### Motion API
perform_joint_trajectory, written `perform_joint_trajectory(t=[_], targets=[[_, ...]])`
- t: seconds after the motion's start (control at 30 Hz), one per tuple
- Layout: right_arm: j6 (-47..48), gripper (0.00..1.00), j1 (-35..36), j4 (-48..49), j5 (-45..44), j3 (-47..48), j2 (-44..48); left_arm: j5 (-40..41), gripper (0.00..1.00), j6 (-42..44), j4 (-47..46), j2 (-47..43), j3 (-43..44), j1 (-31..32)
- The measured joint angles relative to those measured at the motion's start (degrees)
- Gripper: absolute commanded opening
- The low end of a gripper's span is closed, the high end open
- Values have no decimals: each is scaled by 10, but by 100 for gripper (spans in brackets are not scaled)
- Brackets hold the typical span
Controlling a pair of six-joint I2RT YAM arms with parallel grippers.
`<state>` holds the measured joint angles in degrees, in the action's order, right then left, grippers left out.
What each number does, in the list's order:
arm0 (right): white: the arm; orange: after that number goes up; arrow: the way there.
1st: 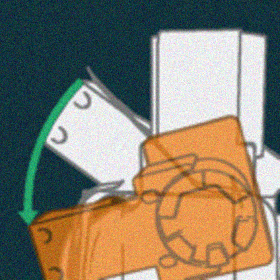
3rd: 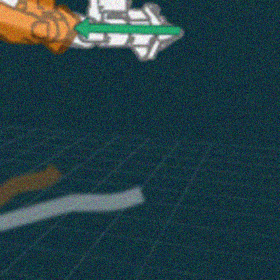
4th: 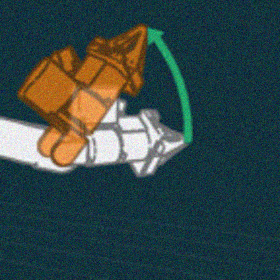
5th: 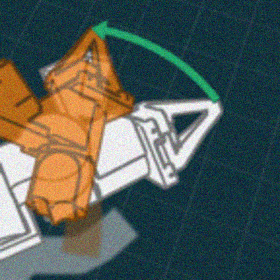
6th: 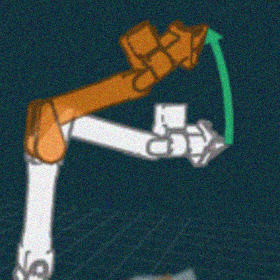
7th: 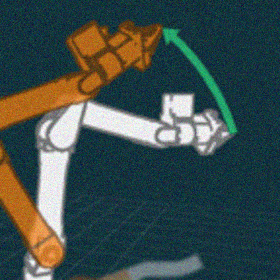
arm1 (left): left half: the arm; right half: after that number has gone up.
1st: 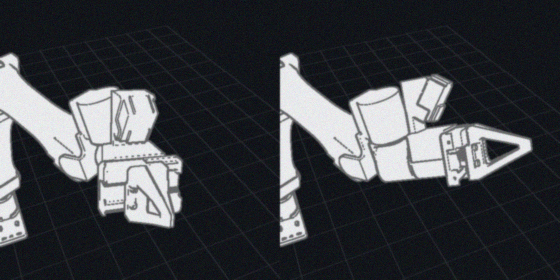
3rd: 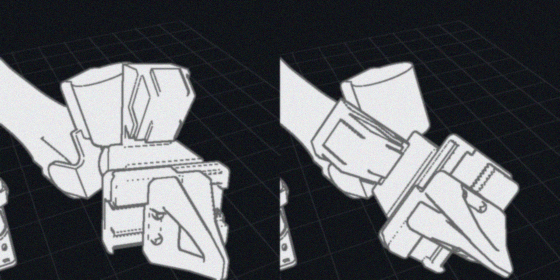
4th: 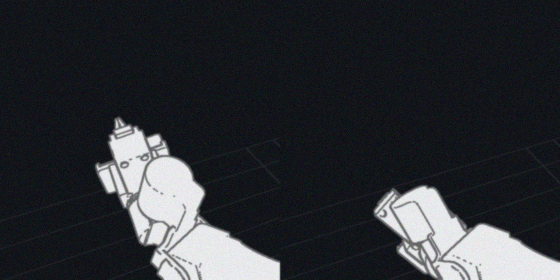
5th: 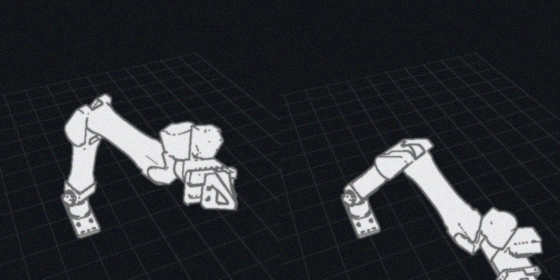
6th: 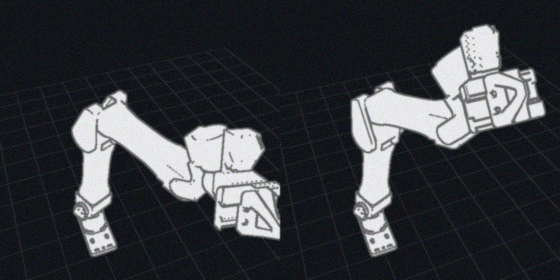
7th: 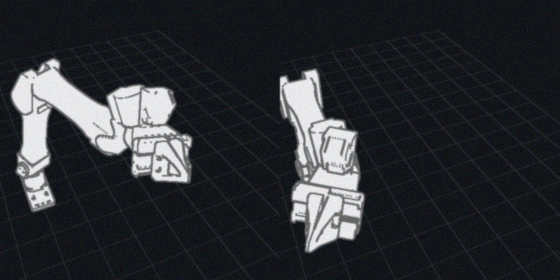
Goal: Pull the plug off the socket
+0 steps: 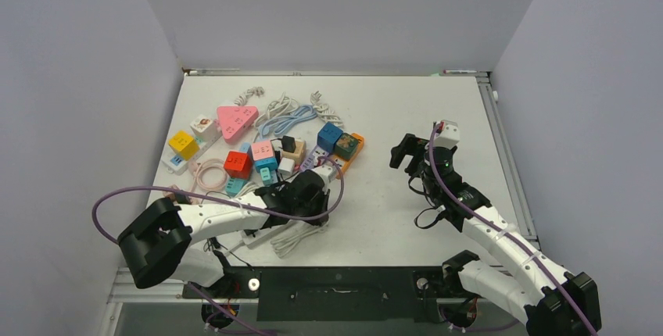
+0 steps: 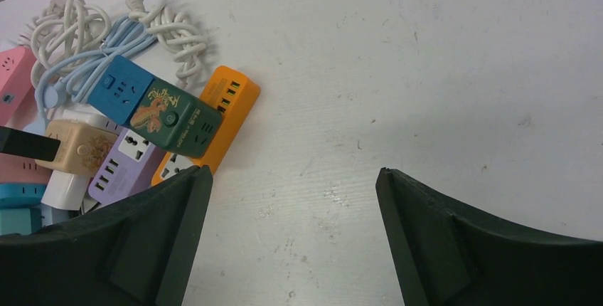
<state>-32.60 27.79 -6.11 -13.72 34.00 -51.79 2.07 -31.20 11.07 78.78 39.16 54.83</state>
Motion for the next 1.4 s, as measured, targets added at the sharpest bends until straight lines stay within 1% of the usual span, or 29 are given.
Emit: perform_joint_trajectory(t=[0.13,0.23,0.47,0.5,0.53,0.57,0.6,0.63,0.67,0.8,0.87,0.97,1.03,1.13,1.27,1.4], targets=[[6,90,0,0,0,0,0,-41,0,13,1,-1,0,13],[6,90,0,1,0,0,0,-70,0,18,14,-10,-1,37],[4,90,0,6,6,-3,-5,-80,0,-2,81,-55,-10,87],[4,90,0,7,7,-3,-6,-80,4,-6,87,-62,-11,89],[4,90,0,10,7,-4,-6,-79,16,-12,97,-72,-14,91],[4,90,0,12,7,-5,-6,-78,36,-16,103,-80,-15,92],[4,90,0,14,7,-7,-6,-74,57,-21,110,-90,-15,92],[4,90,0,15,7,-8,-6,-69,67,-25,113,-100,-15,92],[4,90,0,16,7,-10,-6,-59,75,-34,115,-111,-14,92],[4,90,0,18,11,-12,-5,-7,91,-46,120,-122,15,90],[4,90,0,18,11,-12,1,15,91,-46,113,-121,37,80],[5,90,0,18,11,-12,16,35,79,-49,72,-111,49,36],[5,90,0,18,10,-12,26,37,75,-56,37,-97,42,-7],[5,90,0,17,5,-12,33,37,73,-59,-12,-76,16,-52],[6,90,0,17,-2,-13,33,36,70,-59,-41,-49,6,-55],[6,90,0,18,-5,-16,23,33,64,-61,-78,-13,5,-58]])
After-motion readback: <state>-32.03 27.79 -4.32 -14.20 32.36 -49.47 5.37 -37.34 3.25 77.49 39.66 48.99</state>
